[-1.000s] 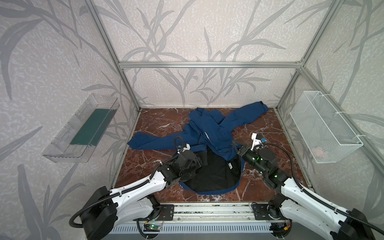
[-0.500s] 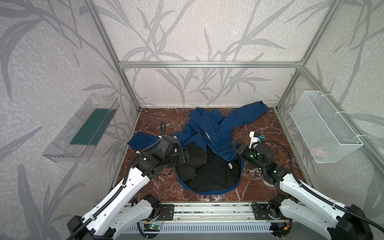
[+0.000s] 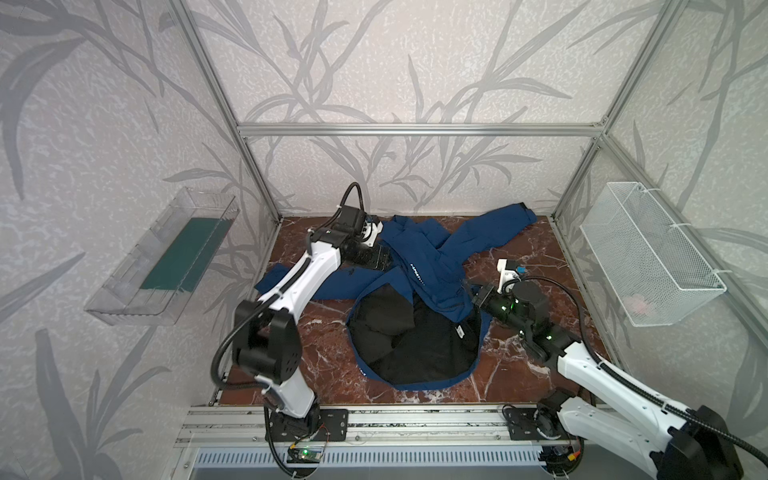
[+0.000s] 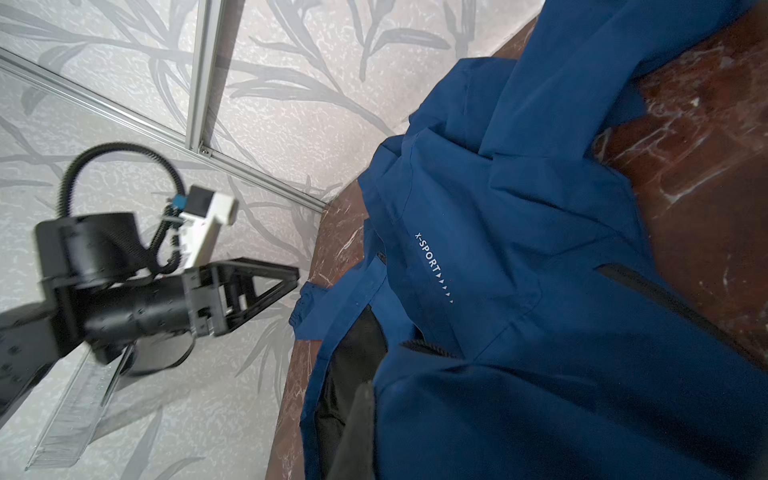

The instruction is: Zip up the jacket

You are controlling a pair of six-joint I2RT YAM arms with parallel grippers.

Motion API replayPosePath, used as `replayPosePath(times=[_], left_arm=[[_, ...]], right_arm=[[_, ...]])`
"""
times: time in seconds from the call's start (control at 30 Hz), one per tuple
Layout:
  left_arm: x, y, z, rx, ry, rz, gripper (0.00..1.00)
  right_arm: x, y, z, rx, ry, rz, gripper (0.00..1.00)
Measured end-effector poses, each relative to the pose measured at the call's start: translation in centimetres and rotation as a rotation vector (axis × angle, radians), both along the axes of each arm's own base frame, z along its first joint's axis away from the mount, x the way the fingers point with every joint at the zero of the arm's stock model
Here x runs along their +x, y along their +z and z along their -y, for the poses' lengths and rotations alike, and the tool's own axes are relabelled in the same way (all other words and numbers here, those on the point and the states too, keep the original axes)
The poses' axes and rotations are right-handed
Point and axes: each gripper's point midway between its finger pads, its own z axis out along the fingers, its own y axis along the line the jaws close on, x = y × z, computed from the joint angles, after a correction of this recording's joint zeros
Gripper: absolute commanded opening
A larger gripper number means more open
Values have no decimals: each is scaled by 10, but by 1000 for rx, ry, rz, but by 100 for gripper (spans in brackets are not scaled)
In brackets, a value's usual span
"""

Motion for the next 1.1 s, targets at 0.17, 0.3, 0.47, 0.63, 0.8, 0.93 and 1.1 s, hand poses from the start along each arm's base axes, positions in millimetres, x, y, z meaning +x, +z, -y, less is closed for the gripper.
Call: replayPosePath(times=[0.17,0.3,0.47,0.63,0.8,0.93,1.1], left_arm=[[-4,-70,-1,75,-60,-163,75],[-10,-74,8,48,-88,-187,60],[-15,-72,24,20,-121,-189,0],[5,-57,-5,161,-30,-142,0],[80,39,-92,447,200,177,0],[109,157,-135,619,319,479,0],[94,269,-106,727,251,806,0]], right_arm=[[4,18,2,14,0,26,0],[6,28,8,25,-14,46,0],[7,29,11,30,-24,47,0],[7,46,22,28,-80,88,0],[14,88,37,35,-167,190,0],[27,110,24,42,-144,216,0],[27,124,-5,34,-92,256,0]])
